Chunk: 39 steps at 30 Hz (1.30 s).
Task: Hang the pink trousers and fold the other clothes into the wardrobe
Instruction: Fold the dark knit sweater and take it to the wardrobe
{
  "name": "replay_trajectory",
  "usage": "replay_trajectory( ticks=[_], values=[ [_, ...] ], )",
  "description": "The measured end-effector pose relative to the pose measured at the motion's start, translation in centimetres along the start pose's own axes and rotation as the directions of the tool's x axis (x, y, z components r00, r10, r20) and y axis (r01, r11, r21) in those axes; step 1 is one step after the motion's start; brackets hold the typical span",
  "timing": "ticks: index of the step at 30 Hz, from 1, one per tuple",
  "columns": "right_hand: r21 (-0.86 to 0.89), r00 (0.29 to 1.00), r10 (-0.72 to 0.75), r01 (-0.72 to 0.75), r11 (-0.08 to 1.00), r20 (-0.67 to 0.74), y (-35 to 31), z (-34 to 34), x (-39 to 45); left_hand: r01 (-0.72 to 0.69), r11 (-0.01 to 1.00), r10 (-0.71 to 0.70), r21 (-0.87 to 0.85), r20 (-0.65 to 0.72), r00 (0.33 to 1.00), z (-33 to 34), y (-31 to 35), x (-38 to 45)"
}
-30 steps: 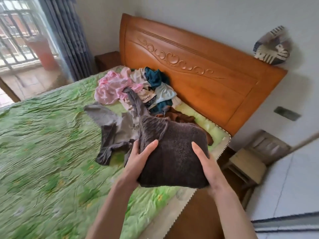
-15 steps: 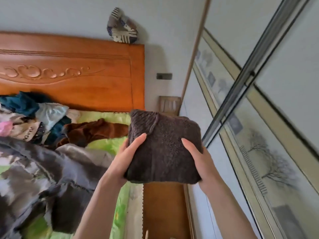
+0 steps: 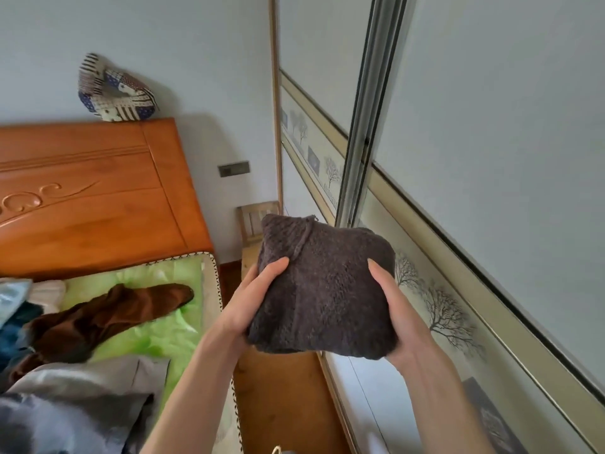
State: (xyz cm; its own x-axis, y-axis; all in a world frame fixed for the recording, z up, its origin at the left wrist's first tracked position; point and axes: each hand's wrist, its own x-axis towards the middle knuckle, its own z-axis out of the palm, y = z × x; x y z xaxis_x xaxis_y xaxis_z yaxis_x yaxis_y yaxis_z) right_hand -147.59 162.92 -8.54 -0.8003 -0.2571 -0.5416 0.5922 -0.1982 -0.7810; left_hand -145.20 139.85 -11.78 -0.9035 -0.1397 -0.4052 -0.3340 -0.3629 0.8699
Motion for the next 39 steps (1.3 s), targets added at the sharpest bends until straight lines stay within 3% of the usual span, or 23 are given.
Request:
replay_trajectory(
  ticks=[9, 17, 26, 34, 39],
  values=[
    [0.177, 0.981, -0.097, 0.126, 0.976, -0.166, -2.3, 1.2, 5.4, 0.037, 0.982, -0.084, 0.183, 0.253, 0.964, 0.7, 5.1, 10.7],
    [0.333, 0.921, -0.153, 0.28, 0.9, -0.359, -3.6, 4.8, 9.5, 0.096, 0.948, -0.245, 0.305, 0.5, 0.831, 1.4, 10.0, 22.0],
    [0.348, 0.821, -0.142, 0.383, 0.856, -0.553, -3.7, 5.9, 9.5, 0.135, 0.921, -0.338, 0.365, 0.579, 0.742, 4.1, 9.6, 24.6],
    [0.334, 0.807, -0.151, 0.397, 0.855, -0.571, -3.1, 5.8, 8.0, 0.107, 0.917, -0.34, 0.385, 0.613, 0.713, 5.3, 10.0, 22.6],
    [0.272, 0.777, -0.174, 0.408, 0.872, -0.605, -2.9, 6.9, 7.9, 0.148, 0.879, -0.427, 0.453, 0.61, 0.668, 4.7, 10.5, 23.7]
  ],
)
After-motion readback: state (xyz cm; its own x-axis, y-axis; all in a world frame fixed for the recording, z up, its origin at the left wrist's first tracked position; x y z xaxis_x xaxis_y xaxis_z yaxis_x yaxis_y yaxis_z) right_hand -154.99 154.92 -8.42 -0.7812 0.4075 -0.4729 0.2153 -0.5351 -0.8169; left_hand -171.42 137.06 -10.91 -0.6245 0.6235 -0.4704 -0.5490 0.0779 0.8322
